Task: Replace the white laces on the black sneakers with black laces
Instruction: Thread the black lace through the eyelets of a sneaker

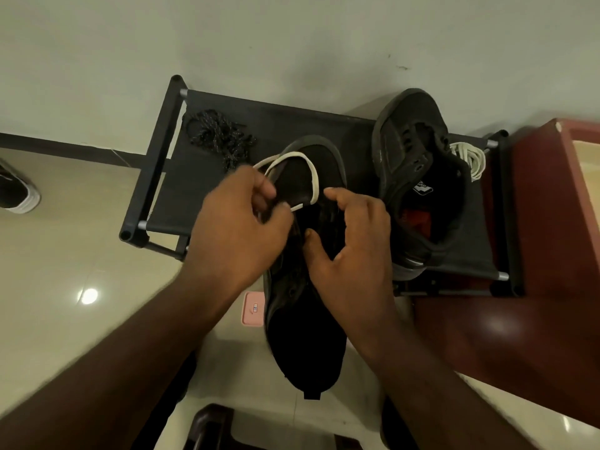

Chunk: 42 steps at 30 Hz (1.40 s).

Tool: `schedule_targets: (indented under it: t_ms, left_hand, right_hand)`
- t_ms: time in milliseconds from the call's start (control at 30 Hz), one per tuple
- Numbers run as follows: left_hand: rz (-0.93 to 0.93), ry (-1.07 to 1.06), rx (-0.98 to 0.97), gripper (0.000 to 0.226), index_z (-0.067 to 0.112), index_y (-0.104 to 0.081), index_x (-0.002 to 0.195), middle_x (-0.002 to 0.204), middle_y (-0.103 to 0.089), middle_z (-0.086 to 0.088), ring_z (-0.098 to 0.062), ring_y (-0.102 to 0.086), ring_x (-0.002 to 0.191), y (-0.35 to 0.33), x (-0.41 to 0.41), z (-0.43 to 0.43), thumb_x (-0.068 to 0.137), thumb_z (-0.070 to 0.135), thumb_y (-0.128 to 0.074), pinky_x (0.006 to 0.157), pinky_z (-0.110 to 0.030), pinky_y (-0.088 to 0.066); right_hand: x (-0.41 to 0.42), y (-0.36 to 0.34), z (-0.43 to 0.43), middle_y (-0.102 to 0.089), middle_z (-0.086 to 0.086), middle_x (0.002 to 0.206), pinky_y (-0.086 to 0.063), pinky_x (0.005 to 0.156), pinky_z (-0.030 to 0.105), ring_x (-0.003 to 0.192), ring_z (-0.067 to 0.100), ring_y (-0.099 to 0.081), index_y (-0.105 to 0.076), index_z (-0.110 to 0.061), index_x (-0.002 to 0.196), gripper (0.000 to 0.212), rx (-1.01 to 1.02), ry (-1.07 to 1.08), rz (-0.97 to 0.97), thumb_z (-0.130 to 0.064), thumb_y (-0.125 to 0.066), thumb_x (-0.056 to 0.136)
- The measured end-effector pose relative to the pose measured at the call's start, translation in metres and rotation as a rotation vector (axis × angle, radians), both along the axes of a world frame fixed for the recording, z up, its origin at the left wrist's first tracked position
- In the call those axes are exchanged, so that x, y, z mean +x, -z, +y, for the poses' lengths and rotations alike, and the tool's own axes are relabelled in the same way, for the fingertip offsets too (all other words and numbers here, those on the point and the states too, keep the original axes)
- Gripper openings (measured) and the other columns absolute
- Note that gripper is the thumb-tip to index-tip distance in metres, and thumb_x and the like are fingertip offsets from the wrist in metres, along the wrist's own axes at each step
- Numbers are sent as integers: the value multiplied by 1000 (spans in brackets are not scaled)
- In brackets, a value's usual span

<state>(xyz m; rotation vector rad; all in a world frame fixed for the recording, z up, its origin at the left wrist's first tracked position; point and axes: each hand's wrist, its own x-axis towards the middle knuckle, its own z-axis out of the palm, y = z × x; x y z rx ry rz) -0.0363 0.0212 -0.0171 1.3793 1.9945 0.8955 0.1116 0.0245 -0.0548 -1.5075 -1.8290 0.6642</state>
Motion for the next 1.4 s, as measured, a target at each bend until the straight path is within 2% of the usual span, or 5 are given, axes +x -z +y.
schedule_targets:
  t_ms: [267,733,967,1167,1400]
  left_hand:
    - [212,126,-334,48,17,-49,56,53,-54,3,-16,-55,53,0,2,-10,80,58,-59,54,-26,-40]
    - [140,150,-112,49,18,-42,116,118,-44,-2,-16,-48,93,9,2,-7,83,42,-69,74,-27,-42]
    - [36,105,-147,45,19,-44,113,117,-43,4,-12,-46,92,11,-1,-7,85,42,-71,76,-22,-37]
    - [34,132,-160,44,18,-44,113,113,-44,1,-16,-50,91,8,0,-9,85,40,-70,74,-25,-39]
    - [53,159,-186,44,14,-43,116,118,-44,-5,-16,-48,89,8,0,-8,86,34,-69,71,-25,-38]
  right_hand:
    - [-1,-2,3,-50,7,122,-47,89,36,107,19,-47,-65,-20,126,34,135,-50,-89,-20,-62,93]
    - [-4,-7,23,-54,10,133,-41,91,44,120,30,-49,-73,-21,103,18,222,-221,-320,-25,-60,91]
    - [-12,-18,34,-63,1,100,-50,77,36,84,8,-58,-60,-23,95,7,-95,240,328,-18,-56,96]
    - [-3,-14,30,-41,5,148,-35,105,30,128,25,-42,-64,-29,128,42,100,-158,-209,-27,-64,86]
    - [-7,-9,32,-51,11,142,-32,108,44,138,29,-35,-75,-22,103,19,237,-295,-315,-20,-63,89]
